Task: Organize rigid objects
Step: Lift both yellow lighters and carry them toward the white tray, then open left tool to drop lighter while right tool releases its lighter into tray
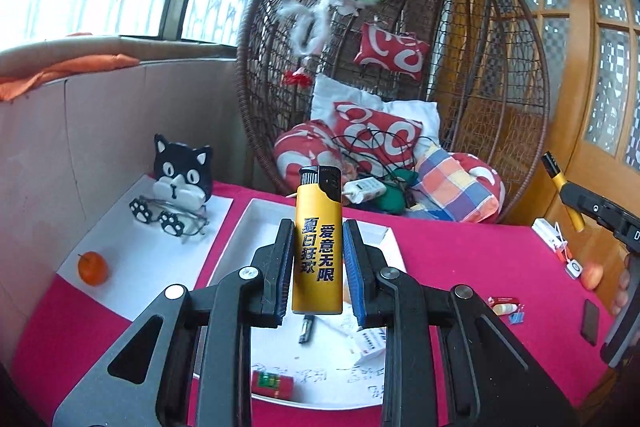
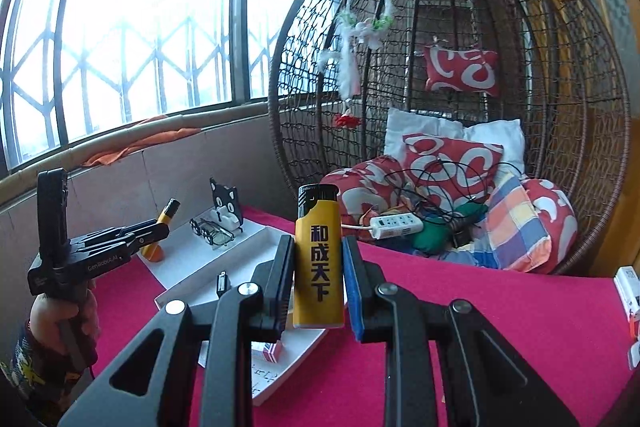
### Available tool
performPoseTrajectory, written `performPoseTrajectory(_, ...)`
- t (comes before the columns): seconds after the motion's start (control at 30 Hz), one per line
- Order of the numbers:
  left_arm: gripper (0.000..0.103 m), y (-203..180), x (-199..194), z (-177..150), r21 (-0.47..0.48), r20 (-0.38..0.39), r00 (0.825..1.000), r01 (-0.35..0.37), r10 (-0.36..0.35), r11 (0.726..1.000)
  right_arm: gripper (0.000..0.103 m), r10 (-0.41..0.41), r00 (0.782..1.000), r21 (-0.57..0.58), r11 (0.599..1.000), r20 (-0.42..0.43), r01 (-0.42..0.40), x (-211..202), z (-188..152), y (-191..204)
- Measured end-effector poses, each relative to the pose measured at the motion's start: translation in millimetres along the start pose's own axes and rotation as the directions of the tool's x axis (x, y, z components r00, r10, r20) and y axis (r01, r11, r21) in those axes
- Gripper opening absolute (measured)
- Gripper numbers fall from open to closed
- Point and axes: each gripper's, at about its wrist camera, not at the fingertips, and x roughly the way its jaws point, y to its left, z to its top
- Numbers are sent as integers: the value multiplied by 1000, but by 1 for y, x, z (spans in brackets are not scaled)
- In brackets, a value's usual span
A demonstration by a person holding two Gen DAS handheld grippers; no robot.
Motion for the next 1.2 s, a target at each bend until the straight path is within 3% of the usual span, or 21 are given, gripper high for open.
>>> performPoseTrajectory(0.3, 24, 26, 55, 6, -27, -108, 994, 21, -24, 999, 23, 67, 995, 14, 998, -79, -66, 49, 0, 21)
performPoseTrajectory(0.53, 24, 41, 123, 9, -26, -241, 971, -8, 2, 1000, 23, 167, 962, 102, 984, -216, -148, 111, -12, 38)
performPoseTrajectory(0.73, 24, 49, 165, 1, -27, -348, 937, -15, 5, 1000, 23, 173, 928, 125, 982, -331, -139, 164, -39, 60)
performPoseTrajectory(0.87, 24, 52, 169, -5, -35, -354, 935, -31, 16, 999, 23, 159, 913, 112, 986, -375, -126, 188, -57, 73)
performPoseTrajectory(0.97, 25, 60, 169, -7, -72, -359, 933, -52, 23, 996, 24, 143, 921, 79, 989, -364, -122, 192, -63, 80)
performPoseTrajectory(1.0, 28, 62, 167, -8, -80, -355, 934, -57, 25, 995, 25, 134, 923, 75, 991, -362, -115, 191, -65, 81)
performPoseTrajectory(1.03, 47, 64, 165, -8, -84, -351, 936, -62, 29, 995, 33, 125, 926, 67, 992, -356, -108, 190, -66, 81)
performPoseTrajectory(1.07, 81, 66, 162, -8, -88, -342, 939, -71, 37, 994, 55, 113, 931, 60, 993, -348, -98, 187, -67, 80)
performPoseTrajectory(1.1, 93, 68, 157, -7, -95, -322, 945, -83, 48, 992, 69, 101, 937, 54, 995, -333, -88, 183, -67, 79)
performPoseTrajectory(1.13, 103, 69, 152, -6, -100, -300, 952, -98, 64, 990, 89, 97, 943, 51, 995, -317, -85, 179, -66, 78)
performPoseTrajectory(1.2, 103, 72, 139, -5, -117, -256, 961, -141, 107, 983, 90, 88, 958, 37, 996, -274, -81, 167, -65, 76)
